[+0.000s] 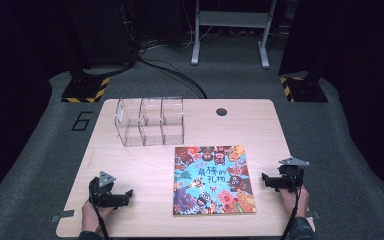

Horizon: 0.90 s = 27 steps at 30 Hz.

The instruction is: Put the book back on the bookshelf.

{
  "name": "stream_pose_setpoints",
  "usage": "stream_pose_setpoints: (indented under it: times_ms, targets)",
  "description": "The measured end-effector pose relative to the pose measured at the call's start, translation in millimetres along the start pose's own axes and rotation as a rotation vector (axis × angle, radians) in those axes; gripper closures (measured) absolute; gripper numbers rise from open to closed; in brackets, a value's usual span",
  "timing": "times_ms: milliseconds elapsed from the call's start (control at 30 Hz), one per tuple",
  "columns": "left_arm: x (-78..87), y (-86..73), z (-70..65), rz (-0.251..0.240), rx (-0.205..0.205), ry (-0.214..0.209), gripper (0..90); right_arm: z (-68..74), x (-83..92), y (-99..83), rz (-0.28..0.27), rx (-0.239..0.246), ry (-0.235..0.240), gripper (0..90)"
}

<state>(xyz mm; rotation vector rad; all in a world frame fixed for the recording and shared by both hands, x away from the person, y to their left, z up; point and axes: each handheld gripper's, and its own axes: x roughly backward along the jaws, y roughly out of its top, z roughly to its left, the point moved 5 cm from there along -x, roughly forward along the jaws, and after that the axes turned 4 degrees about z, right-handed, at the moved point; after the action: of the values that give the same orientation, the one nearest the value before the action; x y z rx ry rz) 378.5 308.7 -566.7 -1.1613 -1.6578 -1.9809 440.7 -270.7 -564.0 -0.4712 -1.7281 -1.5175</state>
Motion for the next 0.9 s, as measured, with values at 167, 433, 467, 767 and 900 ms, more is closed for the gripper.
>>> stream_pose_setpoints:
  times_ms: [167, 433, 467, 767, 900]
  targets:
    - [0.4, -0.1, 0.0, 0.005, 0.000, -0.001, 0.0, 0.0, 0.0, 0.0, 0.000, 0.000, -0.001, 0.0]
    - [-0.3, 0.1, 0.3, -0.005, 0.000, 0.005, 0.0, -1.2, 1.2, 0.9, 0.019, 0.000, 0.015, 0.1]
    - [-0.1, 0.0, 0.5, -0.002, -0.004, 0.005, 0.0, -1.0, 1.1, 1.4, 0.018, -0.005, 0.021, 0.2]
    - [-0.1, -0.1, 0.6, -0.003, -0.002, 0.006, 0.1, 11.9, 18.7, 17.8, 0.011, -0.049, 0.140, 5.9]
    - [-0.2, -0.3, 0.2, -0.004, 0.007, 0.007, 0.1, 29.7, 22.6, 27.4, 0.037, -0.040, 0.209, 7.0]
